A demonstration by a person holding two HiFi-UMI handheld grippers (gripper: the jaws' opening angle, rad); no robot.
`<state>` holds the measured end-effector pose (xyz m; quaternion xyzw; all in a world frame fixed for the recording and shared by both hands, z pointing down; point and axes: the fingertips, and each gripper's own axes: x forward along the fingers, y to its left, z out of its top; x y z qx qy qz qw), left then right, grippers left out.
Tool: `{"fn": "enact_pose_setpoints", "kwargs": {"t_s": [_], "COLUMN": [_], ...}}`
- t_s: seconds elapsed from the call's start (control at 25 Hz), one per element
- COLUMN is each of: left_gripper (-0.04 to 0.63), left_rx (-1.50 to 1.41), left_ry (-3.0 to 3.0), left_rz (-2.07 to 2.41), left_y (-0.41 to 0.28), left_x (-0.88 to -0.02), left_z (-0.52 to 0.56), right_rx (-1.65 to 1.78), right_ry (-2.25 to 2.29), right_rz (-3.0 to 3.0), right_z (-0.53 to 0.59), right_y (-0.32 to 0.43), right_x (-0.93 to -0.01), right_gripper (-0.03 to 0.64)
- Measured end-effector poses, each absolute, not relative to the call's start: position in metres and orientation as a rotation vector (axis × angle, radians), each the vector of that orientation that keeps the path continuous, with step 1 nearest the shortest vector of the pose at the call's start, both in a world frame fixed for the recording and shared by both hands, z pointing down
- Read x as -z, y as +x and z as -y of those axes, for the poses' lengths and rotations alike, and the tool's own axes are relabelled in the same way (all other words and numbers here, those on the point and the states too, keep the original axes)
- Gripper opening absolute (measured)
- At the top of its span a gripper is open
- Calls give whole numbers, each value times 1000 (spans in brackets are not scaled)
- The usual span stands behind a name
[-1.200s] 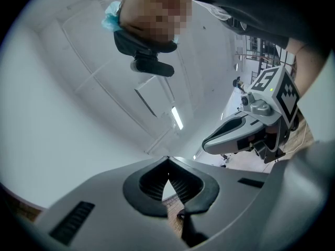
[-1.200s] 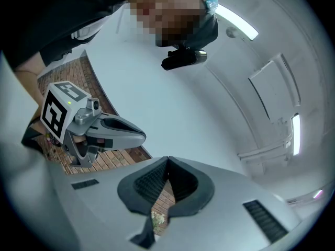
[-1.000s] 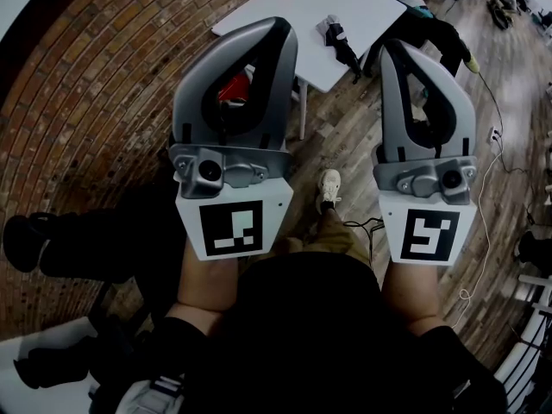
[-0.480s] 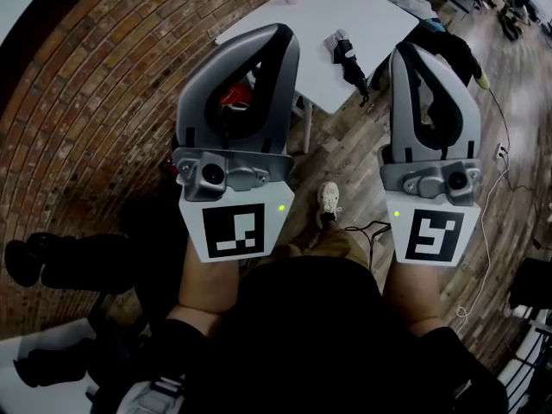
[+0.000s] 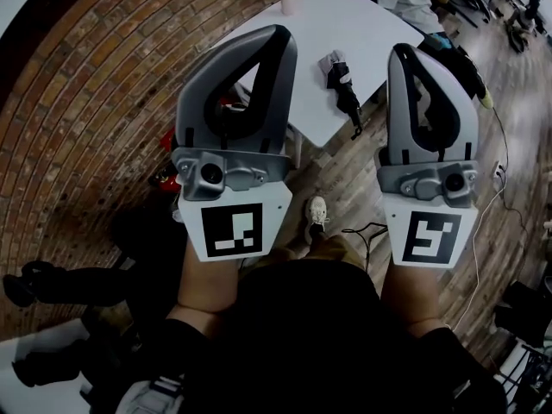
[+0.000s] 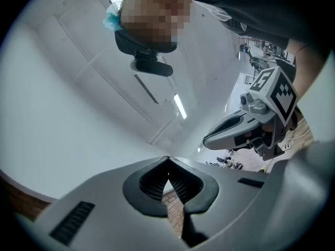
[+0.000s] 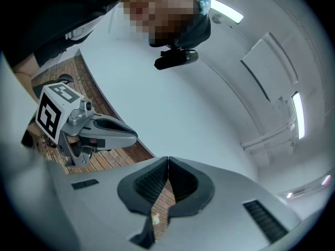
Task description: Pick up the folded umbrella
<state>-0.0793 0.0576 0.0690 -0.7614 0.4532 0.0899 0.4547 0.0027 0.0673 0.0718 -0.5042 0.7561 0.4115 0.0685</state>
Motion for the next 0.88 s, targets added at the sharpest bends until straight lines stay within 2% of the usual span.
{"fn": "enact_pose_setpoints", "kwargs": {"t_s": [0.36, 0.88], "left_gripper": [12, 12], "left_rx": [-196, -143], "left_ry": [-1896, -1939], "left_rz": [-1138, -1145], "left_y": [-43, -4], "left_x": [-76, -88], "left_z": [30, 98], "right_rx": [-1207, -1112], "right_ry": [-1484, -1458], "right_rz": [-2313, -2358], "right_z": [20, 91], "right_y": [33, 68], "right_x": [-77, -85], "right_gripper": [28, 28]}}
